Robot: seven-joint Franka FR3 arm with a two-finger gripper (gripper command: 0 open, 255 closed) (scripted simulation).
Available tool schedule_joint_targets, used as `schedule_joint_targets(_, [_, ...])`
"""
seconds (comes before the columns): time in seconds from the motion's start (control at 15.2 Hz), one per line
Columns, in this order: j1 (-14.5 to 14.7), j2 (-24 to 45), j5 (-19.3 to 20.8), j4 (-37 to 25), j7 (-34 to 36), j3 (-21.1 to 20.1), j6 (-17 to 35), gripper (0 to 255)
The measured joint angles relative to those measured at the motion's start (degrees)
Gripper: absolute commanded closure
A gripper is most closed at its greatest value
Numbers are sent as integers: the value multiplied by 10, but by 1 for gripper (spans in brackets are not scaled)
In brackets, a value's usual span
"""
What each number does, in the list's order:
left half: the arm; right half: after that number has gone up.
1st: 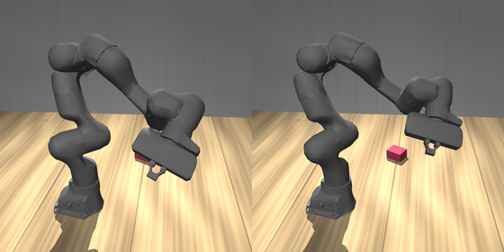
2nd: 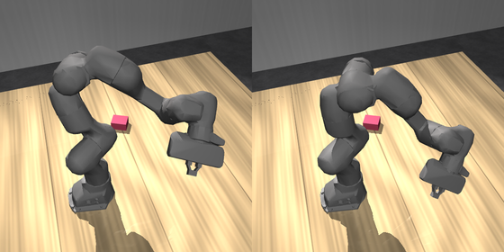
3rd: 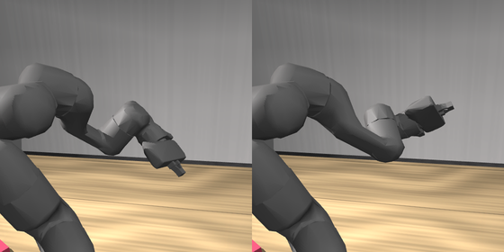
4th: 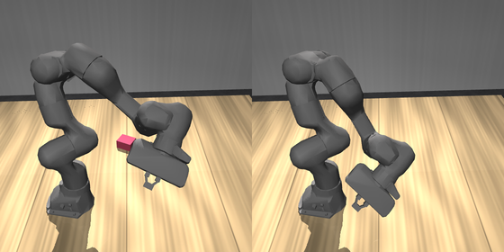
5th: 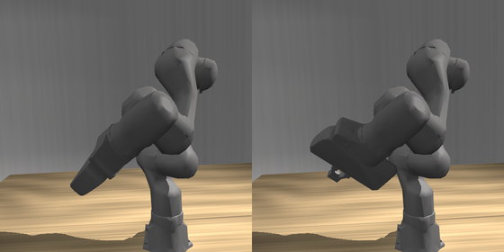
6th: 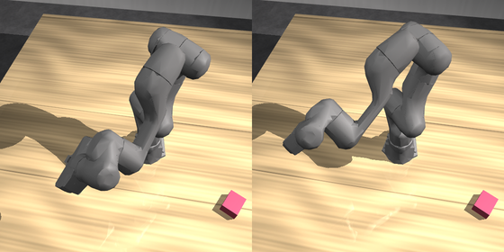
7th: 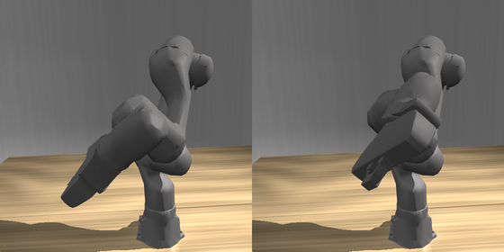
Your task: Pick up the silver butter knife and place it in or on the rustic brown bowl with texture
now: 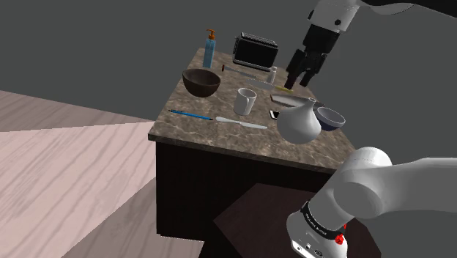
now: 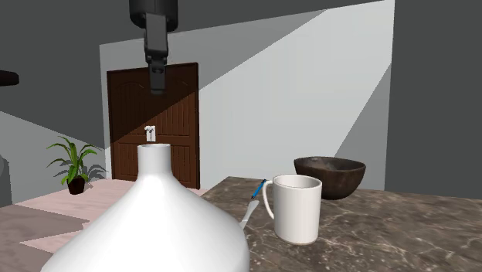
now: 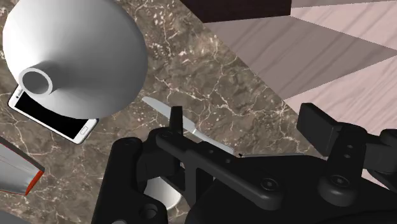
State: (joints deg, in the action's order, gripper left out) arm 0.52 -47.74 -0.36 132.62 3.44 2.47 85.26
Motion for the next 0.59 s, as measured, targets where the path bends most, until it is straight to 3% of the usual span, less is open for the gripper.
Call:
schedule_joint_targets(0.2, [7,-1,8,24,-24,7,30,0])
schedule_joint_targets(0.59, [35,5,49,122,-148,52,173,0])
